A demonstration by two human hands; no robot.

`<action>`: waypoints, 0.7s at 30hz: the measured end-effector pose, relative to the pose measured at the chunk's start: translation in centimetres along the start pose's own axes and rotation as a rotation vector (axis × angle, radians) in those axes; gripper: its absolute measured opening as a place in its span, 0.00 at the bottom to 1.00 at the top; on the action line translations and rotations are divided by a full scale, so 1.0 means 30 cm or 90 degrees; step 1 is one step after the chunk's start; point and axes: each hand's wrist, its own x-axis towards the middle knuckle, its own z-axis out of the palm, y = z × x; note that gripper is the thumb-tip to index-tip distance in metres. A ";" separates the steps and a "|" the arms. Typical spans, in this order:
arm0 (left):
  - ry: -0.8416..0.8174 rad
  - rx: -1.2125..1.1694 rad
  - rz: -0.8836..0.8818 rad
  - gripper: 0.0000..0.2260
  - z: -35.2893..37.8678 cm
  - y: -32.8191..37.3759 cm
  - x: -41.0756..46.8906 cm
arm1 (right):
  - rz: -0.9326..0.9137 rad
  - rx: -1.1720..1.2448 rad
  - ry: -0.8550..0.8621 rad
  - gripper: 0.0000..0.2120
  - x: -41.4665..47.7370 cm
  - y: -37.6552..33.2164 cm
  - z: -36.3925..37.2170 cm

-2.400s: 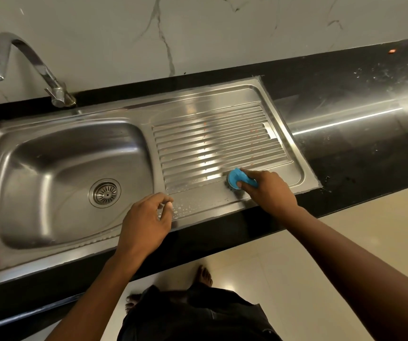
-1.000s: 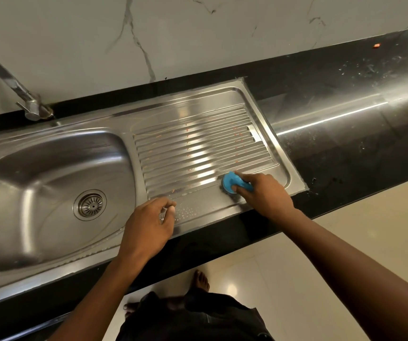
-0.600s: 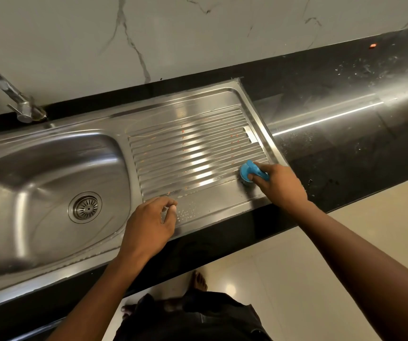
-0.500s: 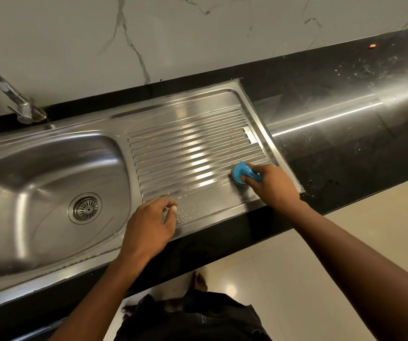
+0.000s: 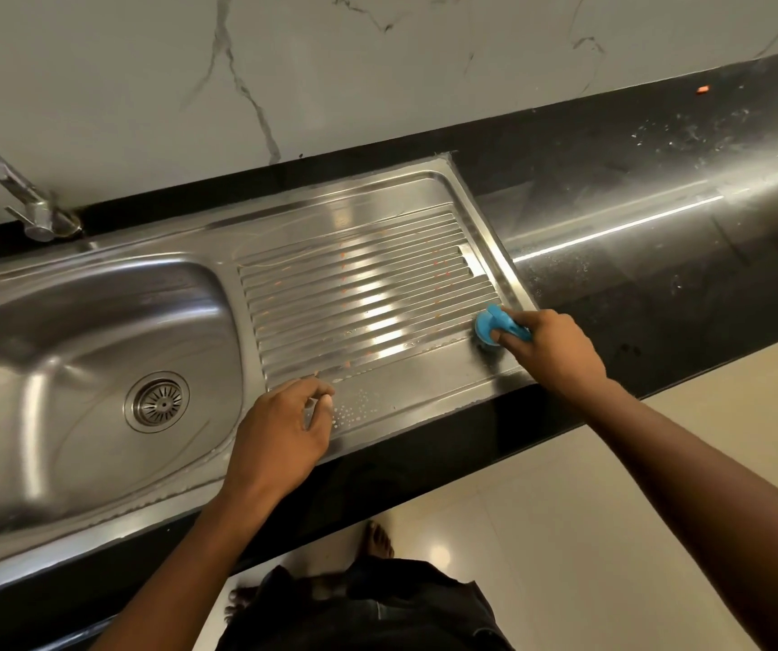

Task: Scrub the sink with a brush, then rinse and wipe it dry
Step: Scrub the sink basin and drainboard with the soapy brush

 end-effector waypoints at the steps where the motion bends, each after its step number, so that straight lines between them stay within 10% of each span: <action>1: 0.000 0.001 0.001 0.06 -0.001 0.000 -0.002 | -0.007 0.010 -0.003 0.27 0.005 -0.024 0.014; 21: 0.034 -0.017 -0.006 0.06 -0.025 -0.012 -0.010 | 0.012 0.007 0.002 0.24 0.005 -0.062 0.048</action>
